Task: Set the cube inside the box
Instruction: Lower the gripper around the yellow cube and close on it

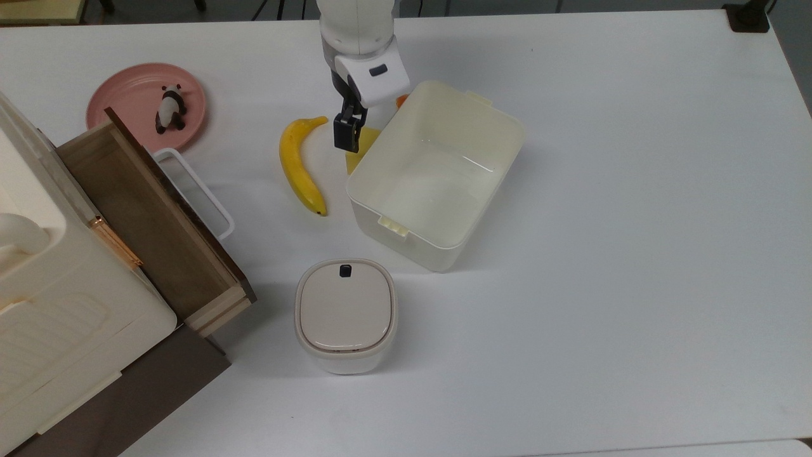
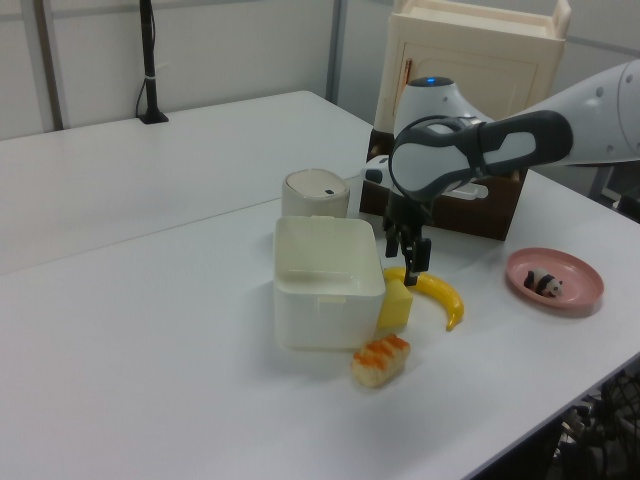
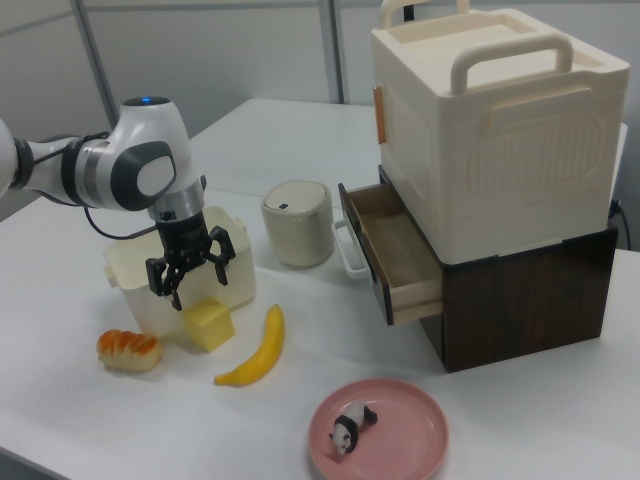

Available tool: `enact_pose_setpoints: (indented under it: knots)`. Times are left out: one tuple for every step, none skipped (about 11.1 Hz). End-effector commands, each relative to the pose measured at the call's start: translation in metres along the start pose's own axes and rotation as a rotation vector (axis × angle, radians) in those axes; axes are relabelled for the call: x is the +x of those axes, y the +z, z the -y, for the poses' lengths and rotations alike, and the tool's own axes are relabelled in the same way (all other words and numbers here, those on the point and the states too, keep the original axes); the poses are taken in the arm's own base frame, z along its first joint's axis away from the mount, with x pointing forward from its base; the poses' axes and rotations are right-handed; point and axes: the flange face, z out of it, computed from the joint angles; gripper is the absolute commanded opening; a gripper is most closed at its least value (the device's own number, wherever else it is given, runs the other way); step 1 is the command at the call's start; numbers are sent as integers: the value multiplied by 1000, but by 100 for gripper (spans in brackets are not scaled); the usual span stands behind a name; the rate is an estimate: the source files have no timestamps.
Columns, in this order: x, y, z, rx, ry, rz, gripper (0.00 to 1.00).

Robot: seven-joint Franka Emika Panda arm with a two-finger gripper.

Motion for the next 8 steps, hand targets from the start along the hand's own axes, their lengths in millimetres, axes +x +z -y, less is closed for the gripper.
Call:
enact_pose_setpoints:
  knots:
    - [7,17,2,-5,-40,16,100]
    - [7,22,0,-5,-43,19,100]
    - [9,27,0,-1,-54,29,100]
    - [9,32,-2,1,-59,35,100]
    - [10,36,-3,3,-64,41,100]
    - [10,38,-4,4,-68,47,100]
    - [10,44,-5,9,-78,61,100]
    - [10,49,-6,15,-82,67,100]
